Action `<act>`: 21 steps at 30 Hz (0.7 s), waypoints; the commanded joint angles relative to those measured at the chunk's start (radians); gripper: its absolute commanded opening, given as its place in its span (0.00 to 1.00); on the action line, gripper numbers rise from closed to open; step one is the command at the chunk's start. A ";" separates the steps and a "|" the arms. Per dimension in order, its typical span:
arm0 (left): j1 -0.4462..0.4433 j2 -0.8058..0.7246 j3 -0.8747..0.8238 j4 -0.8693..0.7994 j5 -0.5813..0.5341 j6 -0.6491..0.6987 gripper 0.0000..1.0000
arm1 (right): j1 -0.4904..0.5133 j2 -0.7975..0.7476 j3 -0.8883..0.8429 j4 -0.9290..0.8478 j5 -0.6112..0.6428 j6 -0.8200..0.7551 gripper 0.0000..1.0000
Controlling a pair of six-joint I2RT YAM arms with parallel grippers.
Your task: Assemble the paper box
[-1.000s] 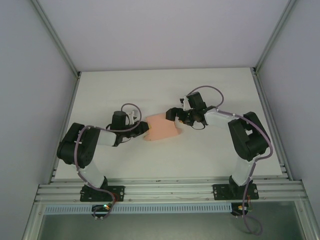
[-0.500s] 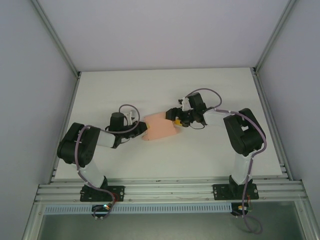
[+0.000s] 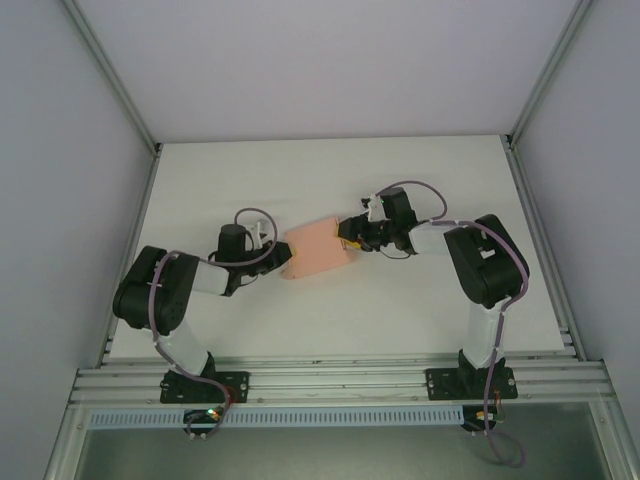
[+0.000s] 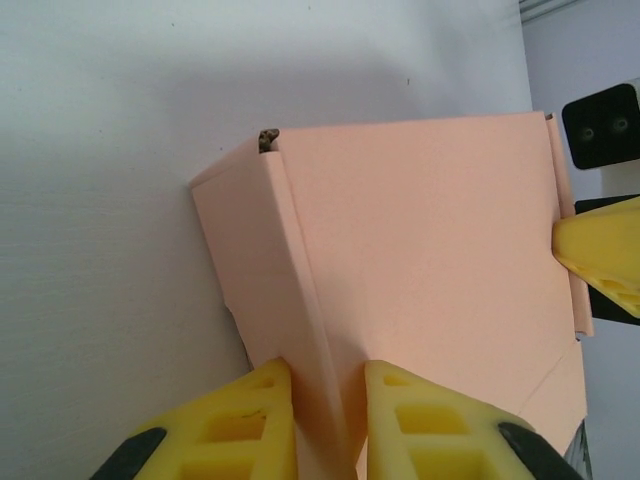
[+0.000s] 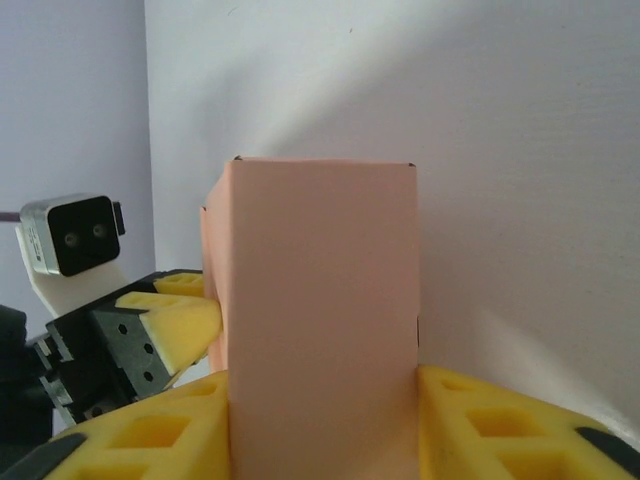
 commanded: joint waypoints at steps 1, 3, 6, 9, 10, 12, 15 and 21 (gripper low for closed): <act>-0.023 0.031 -0.001 -0.165 -0.052 0.047 0.24 | 0.048 -0.044 -0.008 0.029 -0.125 0.004 0.37; -0.025 0.014 0.009 -0.173 -0.052 0.058 0.25 | 0.048 -0.062 -0.014 0.021 -0.106 0.002 0.34; -0.026 -0.041 0.041 -0.233 -0.073 0.096 0.32 | 0.048 -0.095 -0.010 -0.033 -0.069 -0.021 0.34; -0.036 -0.136 0.070 -0.315 -0.127 0.156 0.58 | 0.048 -0.131 0.014 -0.155 -0.006 -0.073 0.34; -0.042 -0.174 0.082 -0.351 -0.156 0.182 0.65 | 0.046 -0.142 0.019 -0.187 0.016 -0.085 0.34; -0.059 -0.259 0.120 -0.458 -0.239 0.258 0.98 | 0.043 -0.158 0.028 -0.241 0.048 -0.101 0.33; -0.116 -0.370 0.187 -0.623 -0.399 0.397 1.00 | 0.038 -0.176 0.032 -0.284 0.079 -0.099 0.31; -0.334 -0.464 0.242 -0.735 -0.525 0.794 1.00 | 0.021 -0.199 0.133 -0.556 0.158 -0.097 0.31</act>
